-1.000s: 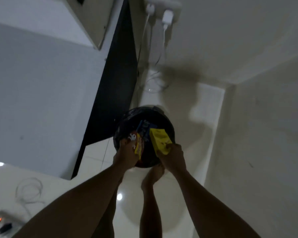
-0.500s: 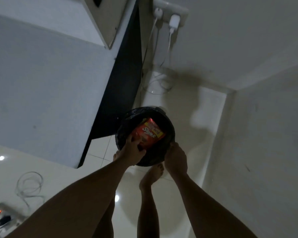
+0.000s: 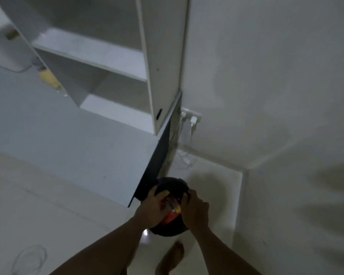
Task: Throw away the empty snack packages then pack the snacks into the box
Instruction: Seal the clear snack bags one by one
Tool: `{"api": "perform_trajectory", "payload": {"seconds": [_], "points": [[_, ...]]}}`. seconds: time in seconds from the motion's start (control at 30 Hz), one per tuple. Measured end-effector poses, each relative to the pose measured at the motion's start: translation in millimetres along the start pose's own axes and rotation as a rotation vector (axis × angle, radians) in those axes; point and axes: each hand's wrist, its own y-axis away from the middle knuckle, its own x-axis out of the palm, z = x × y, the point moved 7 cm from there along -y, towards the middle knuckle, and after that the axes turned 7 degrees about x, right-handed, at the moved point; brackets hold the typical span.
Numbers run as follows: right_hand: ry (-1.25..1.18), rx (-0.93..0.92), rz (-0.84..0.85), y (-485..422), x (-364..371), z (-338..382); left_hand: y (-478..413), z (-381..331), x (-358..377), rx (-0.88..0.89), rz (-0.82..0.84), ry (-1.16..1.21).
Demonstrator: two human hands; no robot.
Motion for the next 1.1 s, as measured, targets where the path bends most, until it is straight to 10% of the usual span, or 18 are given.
{"api": "perform_trajectory", "payload": {"seconds": [0.6, 1.1], "points": [[-0.259, -0.414, -0.190, 40, -64, 339, 117, 125, -357, 0.006, -0.488, -0.254], [-0.213, -0.523, -0.345, 52, -81, 624, 155, 249, -604, 0.021, -0.570, -0.378]]}}
